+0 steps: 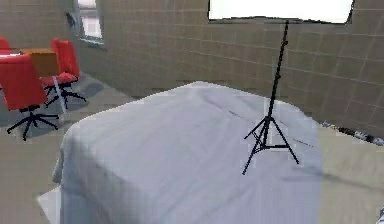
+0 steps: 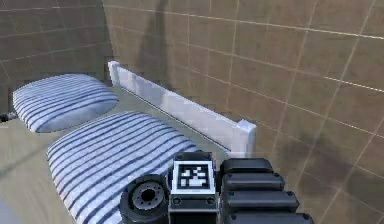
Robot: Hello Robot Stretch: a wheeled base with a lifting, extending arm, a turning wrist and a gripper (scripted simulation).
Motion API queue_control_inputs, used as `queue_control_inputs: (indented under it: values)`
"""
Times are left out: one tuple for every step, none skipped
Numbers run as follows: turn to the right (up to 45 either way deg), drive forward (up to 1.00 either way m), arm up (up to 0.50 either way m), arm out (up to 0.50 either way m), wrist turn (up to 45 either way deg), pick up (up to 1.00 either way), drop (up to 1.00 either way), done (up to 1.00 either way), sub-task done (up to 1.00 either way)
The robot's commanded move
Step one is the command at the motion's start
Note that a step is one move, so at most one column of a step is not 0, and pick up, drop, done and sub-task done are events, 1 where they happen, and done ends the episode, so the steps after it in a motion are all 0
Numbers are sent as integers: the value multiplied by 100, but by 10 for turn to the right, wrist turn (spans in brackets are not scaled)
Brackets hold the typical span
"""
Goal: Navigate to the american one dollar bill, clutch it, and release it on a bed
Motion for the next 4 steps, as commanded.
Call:
queue_control_inputs:
  values:
    - [450, 0, 0, 0, 0, 0, 0, 0, 0]
    - [450, 0, 0, 0, 0, 0, 0, 0, 0]
    - [450, 0, 0, 0, 0, 0, 0, 0, 0]
    - [0, 20, 0, 0, 0, 0, 0, 0, 0]
